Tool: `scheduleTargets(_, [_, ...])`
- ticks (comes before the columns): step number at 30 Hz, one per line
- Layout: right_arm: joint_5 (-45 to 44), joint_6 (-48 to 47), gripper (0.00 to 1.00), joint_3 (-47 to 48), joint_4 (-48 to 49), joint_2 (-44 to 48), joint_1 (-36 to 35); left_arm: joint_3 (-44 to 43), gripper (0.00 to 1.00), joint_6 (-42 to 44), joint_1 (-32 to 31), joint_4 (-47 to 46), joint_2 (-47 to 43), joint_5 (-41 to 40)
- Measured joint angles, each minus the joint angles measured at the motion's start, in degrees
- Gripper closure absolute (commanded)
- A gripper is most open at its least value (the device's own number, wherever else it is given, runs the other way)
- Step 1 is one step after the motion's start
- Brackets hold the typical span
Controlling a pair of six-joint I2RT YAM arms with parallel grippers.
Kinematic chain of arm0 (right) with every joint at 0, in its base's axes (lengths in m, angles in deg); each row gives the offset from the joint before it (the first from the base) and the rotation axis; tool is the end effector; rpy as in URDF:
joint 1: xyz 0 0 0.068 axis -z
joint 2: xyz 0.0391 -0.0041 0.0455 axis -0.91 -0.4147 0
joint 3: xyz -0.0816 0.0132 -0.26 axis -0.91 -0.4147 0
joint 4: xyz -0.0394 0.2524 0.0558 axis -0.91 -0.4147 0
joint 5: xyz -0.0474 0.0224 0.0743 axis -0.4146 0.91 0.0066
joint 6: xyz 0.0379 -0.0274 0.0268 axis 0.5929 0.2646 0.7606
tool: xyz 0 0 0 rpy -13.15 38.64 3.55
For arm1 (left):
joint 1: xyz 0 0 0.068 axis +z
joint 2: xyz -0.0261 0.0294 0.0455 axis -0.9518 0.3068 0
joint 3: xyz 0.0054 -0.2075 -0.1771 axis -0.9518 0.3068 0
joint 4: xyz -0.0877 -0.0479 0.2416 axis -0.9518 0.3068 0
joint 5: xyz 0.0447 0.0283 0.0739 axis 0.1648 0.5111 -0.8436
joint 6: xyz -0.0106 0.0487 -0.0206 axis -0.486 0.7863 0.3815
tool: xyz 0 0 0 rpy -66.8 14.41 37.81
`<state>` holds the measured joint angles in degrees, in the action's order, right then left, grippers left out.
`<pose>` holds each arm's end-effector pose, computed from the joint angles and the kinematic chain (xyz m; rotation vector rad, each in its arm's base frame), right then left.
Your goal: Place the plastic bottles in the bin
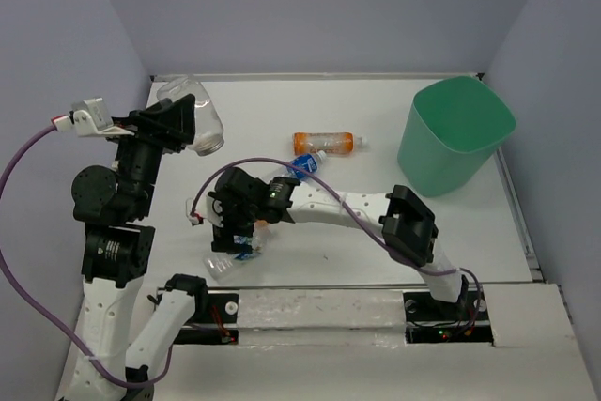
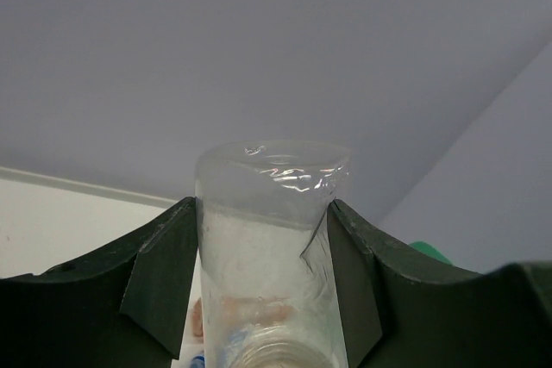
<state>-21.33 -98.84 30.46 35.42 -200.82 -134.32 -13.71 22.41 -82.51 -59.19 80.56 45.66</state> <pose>0.1635 0.4545 0.2499 -1.8953 1.5331 0.7517 0.1044 -0.0197 0.4853 -0.1612 1.1463 -0.6016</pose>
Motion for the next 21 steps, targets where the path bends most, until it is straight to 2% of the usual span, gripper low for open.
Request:
scheduleTargets(7, [2.1, -4.5, 0.0, 6.8, -9.1, -6.6, -2.0, 0.0, 0.52, 0.3, 0.0, 0.7, -0.5, 2.1])
scheduleTargets(13, [3.5, -6.0, 0.01, 7.4, -12.8, -8.1, -2.2, 0.0, 0.52, 0.3, 0.0, 0.8, -0.7, 2.1])
scheduleTargets(16, [3.8, -6.3, 0.12, 7.9, -12.9, -8.5, -2.4, 0.0, 0.52, 0.3, 0.0, 0.8, -0.7, 2.1])
scheduleTargets(17, [3.8, -6.4, 0.21, 8.3, -12.7, -8.9, -2.5, 0.0, 0.52, 0.3, 0.0, 0.8, -0.7, 2.1])
scheduleTargets(21, [3.1, -5.7, 0.26, 7.2, -9.6, -10.1, -3.3, -0.1, 0.52, 0.3, 0.0, 1.7, -0.6, 2.4])
